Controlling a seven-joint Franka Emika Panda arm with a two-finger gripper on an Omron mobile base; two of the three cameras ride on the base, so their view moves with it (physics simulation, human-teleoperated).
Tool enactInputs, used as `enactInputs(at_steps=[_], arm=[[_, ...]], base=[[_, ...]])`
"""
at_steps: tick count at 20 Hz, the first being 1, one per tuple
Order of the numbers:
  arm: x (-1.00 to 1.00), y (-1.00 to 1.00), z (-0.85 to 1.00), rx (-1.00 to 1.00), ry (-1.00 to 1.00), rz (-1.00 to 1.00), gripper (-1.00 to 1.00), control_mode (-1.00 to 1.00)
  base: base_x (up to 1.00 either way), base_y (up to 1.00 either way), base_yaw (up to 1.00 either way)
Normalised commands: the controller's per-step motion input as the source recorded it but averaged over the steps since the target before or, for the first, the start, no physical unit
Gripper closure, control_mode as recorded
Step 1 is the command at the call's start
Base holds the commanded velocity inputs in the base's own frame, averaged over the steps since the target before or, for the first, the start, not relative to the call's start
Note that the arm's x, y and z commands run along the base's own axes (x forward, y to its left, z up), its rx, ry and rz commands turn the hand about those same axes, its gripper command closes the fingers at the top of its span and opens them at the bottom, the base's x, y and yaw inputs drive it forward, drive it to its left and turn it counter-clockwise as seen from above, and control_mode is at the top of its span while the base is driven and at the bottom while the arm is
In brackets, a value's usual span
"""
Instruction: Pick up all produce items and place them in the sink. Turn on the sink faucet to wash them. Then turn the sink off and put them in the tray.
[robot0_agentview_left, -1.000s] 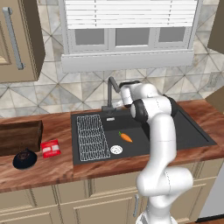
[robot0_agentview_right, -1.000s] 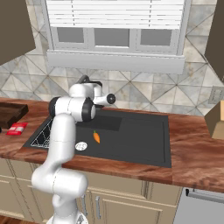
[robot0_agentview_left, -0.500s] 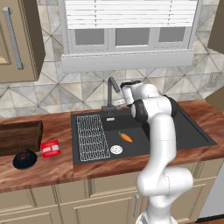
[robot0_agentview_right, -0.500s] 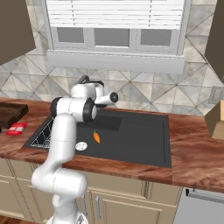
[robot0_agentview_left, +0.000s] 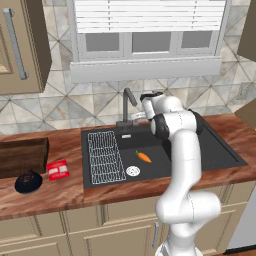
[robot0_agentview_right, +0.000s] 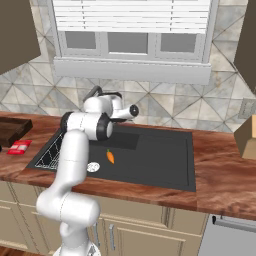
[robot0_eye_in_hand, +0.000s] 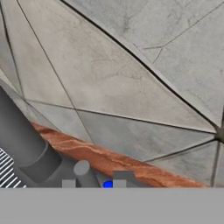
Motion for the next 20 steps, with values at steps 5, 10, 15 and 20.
enactInputs(at_steps=[5,10,15,20], arm=[[0.0,-0.56,-0.39,0.04,0.0,0.0,1.0,-1.0],[0.0,-0.61,-0.46,0.04,0.0,0.0,1.0,-1.0],[0.0,-0.61,-0.5,0.05,0.0,0.0,1.0,-1.0],[0.0,-0.6,-0.55,0.05,0.0,0.0,1.0,-1.0]], base=[[0.0,0.0,0.0],[0.0,0.0,0.0],[0.0,0.0,0.0],[0.0,0.0,0.0]])
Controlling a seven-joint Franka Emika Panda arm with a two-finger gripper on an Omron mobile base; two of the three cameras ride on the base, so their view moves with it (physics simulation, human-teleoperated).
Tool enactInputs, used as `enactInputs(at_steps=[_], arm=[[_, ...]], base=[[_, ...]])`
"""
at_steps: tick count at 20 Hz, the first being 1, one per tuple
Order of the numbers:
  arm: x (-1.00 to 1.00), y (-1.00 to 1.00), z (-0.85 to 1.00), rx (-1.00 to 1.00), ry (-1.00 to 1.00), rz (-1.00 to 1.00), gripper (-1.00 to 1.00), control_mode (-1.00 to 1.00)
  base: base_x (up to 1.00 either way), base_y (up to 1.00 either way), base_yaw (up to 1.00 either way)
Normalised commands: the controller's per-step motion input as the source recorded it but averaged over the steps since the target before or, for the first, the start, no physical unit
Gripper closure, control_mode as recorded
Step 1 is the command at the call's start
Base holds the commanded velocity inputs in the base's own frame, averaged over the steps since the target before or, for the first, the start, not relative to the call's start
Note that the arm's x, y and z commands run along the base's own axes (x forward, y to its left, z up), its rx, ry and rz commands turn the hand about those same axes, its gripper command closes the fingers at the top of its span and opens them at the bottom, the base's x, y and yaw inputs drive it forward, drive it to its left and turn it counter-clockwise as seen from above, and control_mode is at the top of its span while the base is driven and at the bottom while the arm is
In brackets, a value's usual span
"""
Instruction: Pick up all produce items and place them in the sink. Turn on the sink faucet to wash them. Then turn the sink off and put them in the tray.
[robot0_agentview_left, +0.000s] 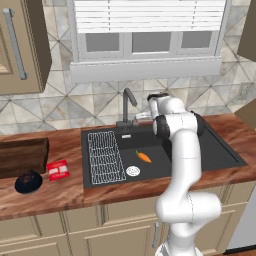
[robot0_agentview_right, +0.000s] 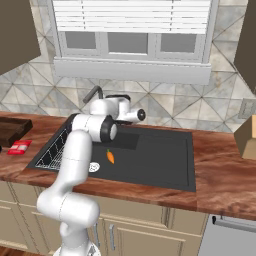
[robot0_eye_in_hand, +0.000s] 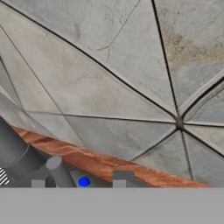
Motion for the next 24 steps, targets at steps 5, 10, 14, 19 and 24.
enactInputs(at_steps=[5,10,14,19,24], arm=[[0.0,-0.59,-0.65,0.07,0.01,0.0,1.0,-1.0],[0.0,-0.61,-0.74,0.07,0.02,0.0,1.0,-1.0],[0.0,-0.62,-0.78,0.07,0.04,0.0,1.0,-1.0],[0.0,-0.54,-0.71,0.04,0.03,0.0,1.0,-1.0],[0.0,-0.08,-0.12,0.0,-0.07,0.0,1.0,-1.0]], base=[[0.0,0.0,0.0],[0.0,0.0,0.0],[0.0,0.0,0.0],[0.0,0.0,0.0],[0.0,0.0,0.0]])
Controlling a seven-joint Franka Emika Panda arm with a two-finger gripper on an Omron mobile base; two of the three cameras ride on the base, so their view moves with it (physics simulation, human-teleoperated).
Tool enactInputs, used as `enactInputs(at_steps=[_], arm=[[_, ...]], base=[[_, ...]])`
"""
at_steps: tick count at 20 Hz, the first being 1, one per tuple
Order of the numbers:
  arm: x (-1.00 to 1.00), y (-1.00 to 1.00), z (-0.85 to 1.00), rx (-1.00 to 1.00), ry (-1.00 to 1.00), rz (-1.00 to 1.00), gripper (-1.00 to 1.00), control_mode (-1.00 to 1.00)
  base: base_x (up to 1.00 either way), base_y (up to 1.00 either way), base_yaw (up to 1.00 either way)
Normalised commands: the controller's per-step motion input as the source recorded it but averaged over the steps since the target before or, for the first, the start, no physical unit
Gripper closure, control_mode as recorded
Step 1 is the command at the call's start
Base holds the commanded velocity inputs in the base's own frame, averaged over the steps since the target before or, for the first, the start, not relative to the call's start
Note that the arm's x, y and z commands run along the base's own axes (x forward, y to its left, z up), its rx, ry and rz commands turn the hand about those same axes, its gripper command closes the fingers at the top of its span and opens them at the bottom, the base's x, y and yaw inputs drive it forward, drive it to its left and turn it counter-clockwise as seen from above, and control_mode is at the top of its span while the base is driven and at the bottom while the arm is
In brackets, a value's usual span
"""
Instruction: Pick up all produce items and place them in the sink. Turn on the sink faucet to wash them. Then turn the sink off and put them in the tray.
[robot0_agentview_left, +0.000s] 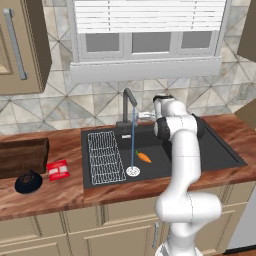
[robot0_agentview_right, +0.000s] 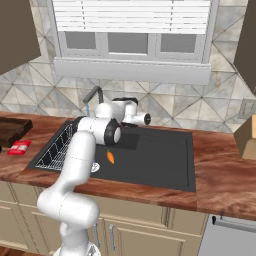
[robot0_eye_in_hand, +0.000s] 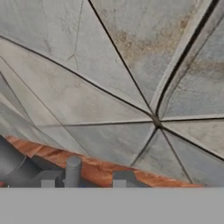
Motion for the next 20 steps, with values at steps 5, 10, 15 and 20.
enactInputs(at_steps=[5,10,15,20], arm=[[0.0,0.14,0.0,-0.04,-0.26,0.06,1.0,-1.0],[0.0,0.24,0.0,-0.03,-0.27,0.14,1.0,-1.0],[0.06,0.38,0.0,-0.04,-0.15,0.19,1.0,-1.0],[0.07,0.57,0.01,-0.07,-0.08,0.2,1.0,-1.0]], base=[[0.0,0.0,0.0],[0.0,0.0,0.0],[0.0,0.0,0.0],[0.0,0.0,0.0]])
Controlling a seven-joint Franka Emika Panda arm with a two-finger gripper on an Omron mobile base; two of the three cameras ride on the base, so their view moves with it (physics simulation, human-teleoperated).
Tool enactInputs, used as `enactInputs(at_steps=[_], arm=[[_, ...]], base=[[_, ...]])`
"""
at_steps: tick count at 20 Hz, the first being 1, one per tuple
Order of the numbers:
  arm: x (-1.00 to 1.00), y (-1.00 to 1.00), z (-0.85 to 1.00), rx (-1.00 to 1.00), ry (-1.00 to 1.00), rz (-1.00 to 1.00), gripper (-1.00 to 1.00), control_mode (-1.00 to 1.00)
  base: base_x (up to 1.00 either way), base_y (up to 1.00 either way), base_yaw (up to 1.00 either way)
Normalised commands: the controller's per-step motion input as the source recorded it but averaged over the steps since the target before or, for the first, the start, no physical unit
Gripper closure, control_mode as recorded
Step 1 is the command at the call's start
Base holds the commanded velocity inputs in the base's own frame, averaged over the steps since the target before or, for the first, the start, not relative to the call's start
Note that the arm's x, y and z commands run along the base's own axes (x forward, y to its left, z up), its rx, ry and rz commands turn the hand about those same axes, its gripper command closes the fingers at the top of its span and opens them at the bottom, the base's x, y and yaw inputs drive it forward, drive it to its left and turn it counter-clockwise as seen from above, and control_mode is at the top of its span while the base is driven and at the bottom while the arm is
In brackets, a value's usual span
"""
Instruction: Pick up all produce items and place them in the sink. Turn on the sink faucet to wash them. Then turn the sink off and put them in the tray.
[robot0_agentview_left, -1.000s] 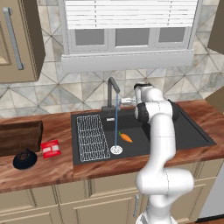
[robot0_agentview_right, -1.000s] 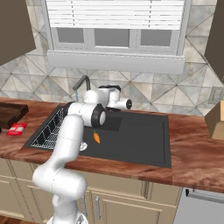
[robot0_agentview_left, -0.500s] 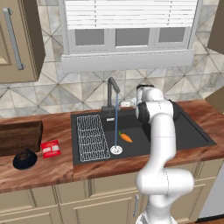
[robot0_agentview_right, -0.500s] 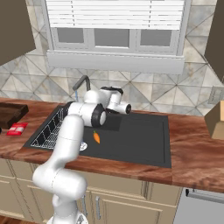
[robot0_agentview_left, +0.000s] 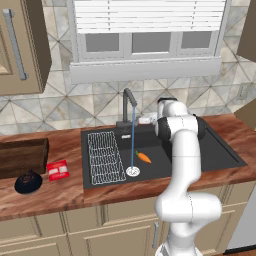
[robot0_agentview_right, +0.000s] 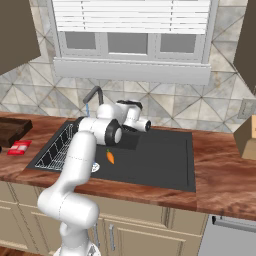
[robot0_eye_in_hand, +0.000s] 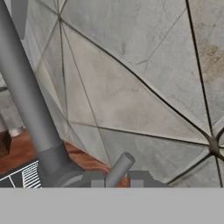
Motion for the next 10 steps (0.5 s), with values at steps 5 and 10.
enactInputs(at_steps=[5,10], arm=[[0.01,0.69,0.1,-0.1,-0.06,0.18,1.0,-1.0],[0.0,0.75,0.04,-0.12,-0.05,0.15,1.0,-1.0]], base=[[0.0,0.0,0.0],[0.0,0.0,0.0]])
